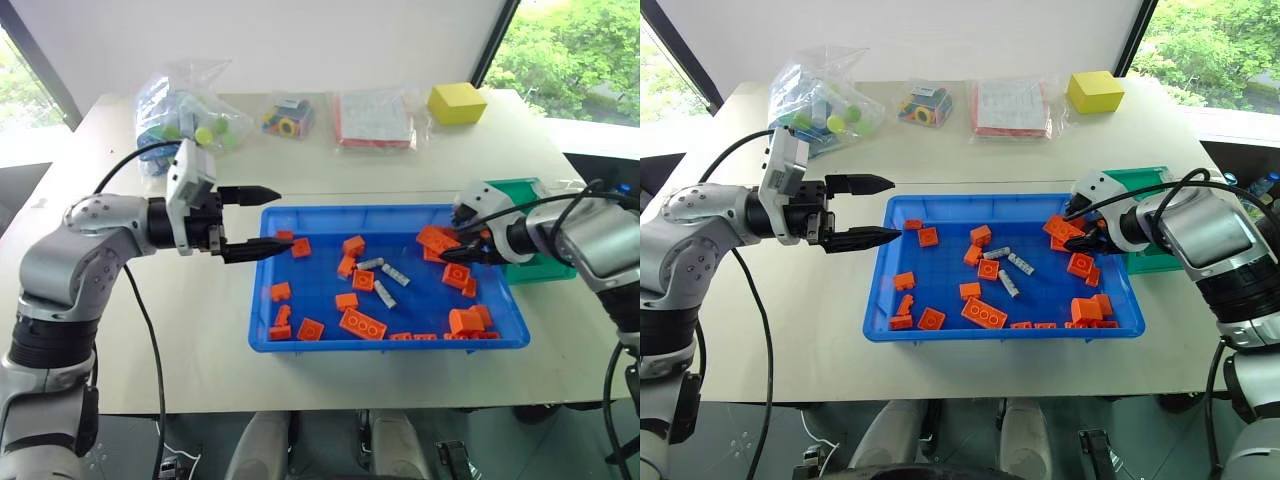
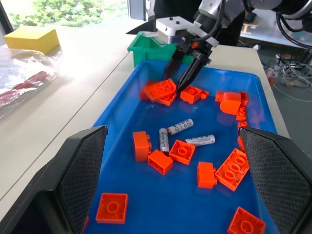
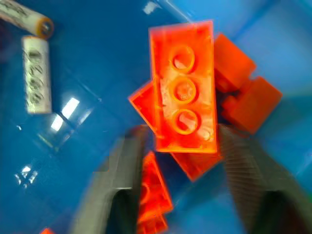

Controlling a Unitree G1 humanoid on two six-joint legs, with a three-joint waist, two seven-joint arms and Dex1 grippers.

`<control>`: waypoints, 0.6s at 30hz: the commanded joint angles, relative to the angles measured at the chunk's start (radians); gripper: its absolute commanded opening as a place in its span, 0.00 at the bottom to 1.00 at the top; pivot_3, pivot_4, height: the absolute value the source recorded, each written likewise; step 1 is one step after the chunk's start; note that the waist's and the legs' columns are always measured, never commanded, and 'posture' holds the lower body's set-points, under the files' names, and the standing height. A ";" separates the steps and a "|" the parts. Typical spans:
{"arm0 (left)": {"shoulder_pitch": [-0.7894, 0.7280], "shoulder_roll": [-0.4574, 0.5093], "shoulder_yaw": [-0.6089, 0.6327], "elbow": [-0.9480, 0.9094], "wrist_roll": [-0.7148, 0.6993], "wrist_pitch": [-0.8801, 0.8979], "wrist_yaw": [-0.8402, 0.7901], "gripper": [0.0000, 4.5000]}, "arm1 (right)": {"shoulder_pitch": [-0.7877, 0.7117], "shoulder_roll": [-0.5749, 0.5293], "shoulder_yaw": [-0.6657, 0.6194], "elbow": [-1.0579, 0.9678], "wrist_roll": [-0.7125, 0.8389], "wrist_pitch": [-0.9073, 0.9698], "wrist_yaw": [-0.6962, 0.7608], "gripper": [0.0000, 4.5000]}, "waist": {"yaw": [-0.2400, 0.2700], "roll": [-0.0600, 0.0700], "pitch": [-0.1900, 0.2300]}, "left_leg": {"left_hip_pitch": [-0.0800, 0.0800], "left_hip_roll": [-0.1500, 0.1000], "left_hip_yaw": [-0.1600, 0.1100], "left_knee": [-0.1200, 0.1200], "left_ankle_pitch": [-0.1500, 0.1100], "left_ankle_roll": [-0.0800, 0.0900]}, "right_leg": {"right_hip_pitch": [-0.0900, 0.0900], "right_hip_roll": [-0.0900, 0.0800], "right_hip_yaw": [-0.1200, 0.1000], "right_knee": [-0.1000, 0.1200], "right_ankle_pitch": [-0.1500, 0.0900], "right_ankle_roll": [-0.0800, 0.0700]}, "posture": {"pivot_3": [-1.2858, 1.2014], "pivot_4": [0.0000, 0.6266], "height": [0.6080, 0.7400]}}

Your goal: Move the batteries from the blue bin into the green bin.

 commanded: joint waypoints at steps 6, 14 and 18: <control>0.009 0.019 0.022 -0.034 -0.015 0.005 -0.013 1.00 | -0.074 0.115 -0.144 -0.226 0.115 0.281 -0.029 0.75 | -0.002 0.000 0.000 | 0.000 0.000 -0.001 0.000 0.000 0.000 | 0.000 0.000 0.000 0.000 0.000 0.000 | 0.52 0.24 0.64; 0.013 0.027 0.020 -0.059 -0.038 0.033 -0.028 1.00 | 0.045 0.284 -0.224 -0.468 0.244 0.555 -0.151 0.75 | 0.007 0.000 0.000 | 0.000 -0.001 -0.003 0.001 0.000 0.000 | 0.001 0.000 0.000 0.000 0.000 0.000 | 0.52 0.24 0.64; 0.005 0.028 0.017 -0.058 -0.038 0.037 -0.030 1.00 | 0.083 0.300 -0.231 -0.477 0.288 0.555 -0.200 0.75 | 0.002 0.000 0.000 | 0.000 -0.002 -0.002 0.002 0.000 0.000 | 0.001 0.000 0.001 -0.001 0.001 0.002 | 0.52 0.24 0.64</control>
